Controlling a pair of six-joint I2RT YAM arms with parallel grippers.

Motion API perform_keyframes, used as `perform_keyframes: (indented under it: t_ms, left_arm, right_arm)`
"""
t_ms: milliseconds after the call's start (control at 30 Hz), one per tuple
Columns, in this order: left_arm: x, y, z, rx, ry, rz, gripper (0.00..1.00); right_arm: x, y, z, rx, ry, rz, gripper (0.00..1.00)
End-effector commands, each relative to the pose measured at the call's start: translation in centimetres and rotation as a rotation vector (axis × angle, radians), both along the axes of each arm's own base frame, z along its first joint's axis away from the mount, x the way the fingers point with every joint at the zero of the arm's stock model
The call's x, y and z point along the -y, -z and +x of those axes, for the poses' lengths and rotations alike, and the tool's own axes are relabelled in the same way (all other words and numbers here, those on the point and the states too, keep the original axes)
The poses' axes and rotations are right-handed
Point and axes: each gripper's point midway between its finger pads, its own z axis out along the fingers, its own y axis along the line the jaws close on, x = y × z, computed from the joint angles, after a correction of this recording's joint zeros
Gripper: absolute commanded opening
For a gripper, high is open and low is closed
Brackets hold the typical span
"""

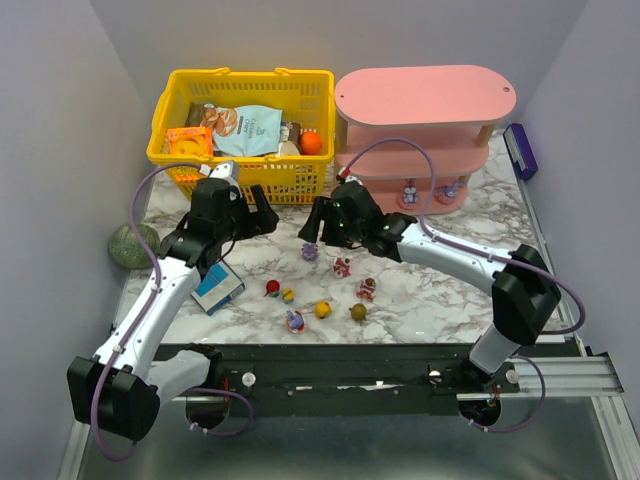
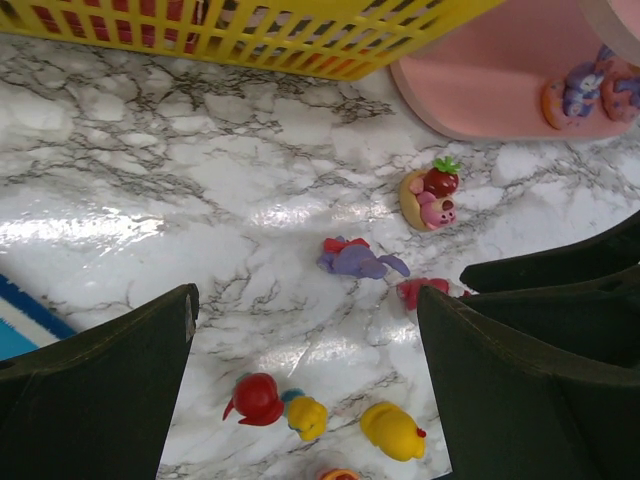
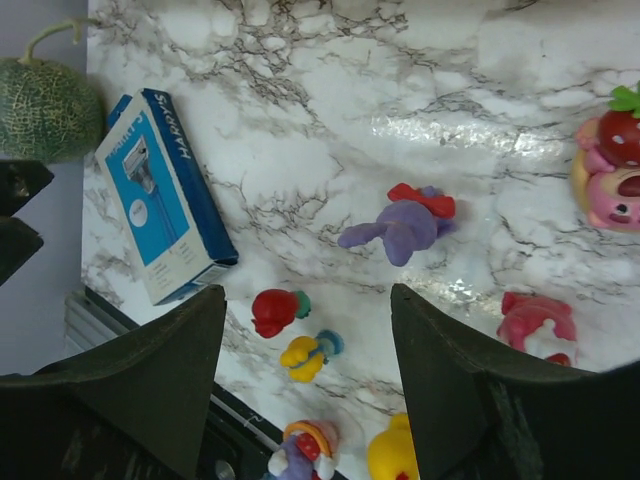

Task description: Place and organize the plastic toys onto the shelf

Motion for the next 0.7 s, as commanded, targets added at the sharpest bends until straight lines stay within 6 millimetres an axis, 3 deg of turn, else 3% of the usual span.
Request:
perform_keyframes:
  t_ms: [0, 300, 500, 667]
  left_arm:
    - [-2.5, -1.0, -0.3, 0.004, -0.121, 0.065, 0.99]
    - [-4.0, -1.0, -0.4, -0.004, -0.186, 0.118, 0.99]
    - [-4.2, -0.6, -0.7, -0.006, -0.196, 0.131, 0.99]
    - [-5.4, -0.6, -0.9, -0.021, -0.26, 0.162, 0.99]
  right_arm:
    - [-1.2, 1.7, -0.7, -0.134, 0.049, -0.009, 0.73]
    - [-2.0, 2.5, -2.9, -0.393, 0.179, 0.112, 0.66]
    - [-3.0, 3.5, -2.7, -0.503, 0.268, 0.182, 0.63]
    - [-2.8, 4.2, -2.3, -0.561, 0.367, 0.232, 0.59]
